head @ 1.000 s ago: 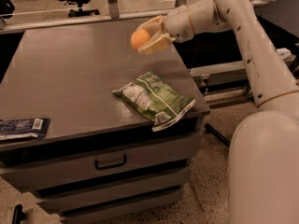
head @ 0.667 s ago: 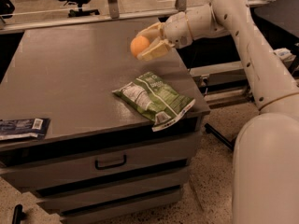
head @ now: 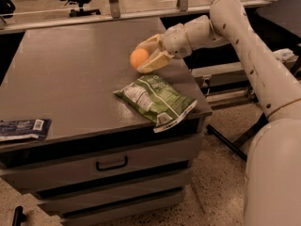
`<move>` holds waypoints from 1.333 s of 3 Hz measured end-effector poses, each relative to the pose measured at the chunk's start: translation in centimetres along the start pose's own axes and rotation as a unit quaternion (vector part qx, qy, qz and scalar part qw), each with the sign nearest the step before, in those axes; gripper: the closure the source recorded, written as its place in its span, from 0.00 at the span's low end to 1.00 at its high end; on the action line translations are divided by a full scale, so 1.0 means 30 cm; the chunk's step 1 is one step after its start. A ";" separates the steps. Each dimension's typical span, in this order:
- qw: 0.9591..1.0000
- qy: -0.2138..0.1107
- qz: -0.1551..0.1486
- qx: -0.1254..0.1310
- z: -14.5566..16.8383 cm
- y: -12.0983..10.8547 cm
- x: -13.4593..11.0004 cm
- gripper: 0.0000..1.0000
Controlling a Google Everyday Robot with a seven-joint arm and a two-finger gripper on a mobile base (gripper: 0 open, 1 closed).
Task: Move orange near green jalapeno chip bag
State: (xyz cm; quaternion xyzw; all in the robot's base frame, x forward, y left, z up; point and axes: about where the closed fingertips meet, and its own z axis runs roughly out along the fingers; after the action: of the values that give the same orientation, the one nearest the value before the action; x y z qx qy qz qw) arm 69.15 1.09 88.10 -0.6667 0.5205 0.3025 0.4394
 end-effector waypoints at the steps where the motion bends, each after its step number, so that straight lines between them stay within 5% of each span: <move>1: 1.000 -0.001 0.000 -0.002 0.011 0.000 -0.002 0.60; 3: 1.000 -0.003 0.000 -0.007 0.034 0.001 -0.004 0.13; 4: 1.000 -0.004 0.000 -0.009 0.045 0.002 -0.005 0.00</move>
Offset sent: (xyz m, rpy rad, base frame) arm 0.0001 0.0028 -0.0007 0.0010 0.0011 0.0038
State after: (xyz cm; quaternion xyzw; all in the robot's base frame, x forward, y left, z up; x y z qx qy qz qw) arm 69.11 2.37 87.62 -0.6696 0.5158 0.3100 0.4354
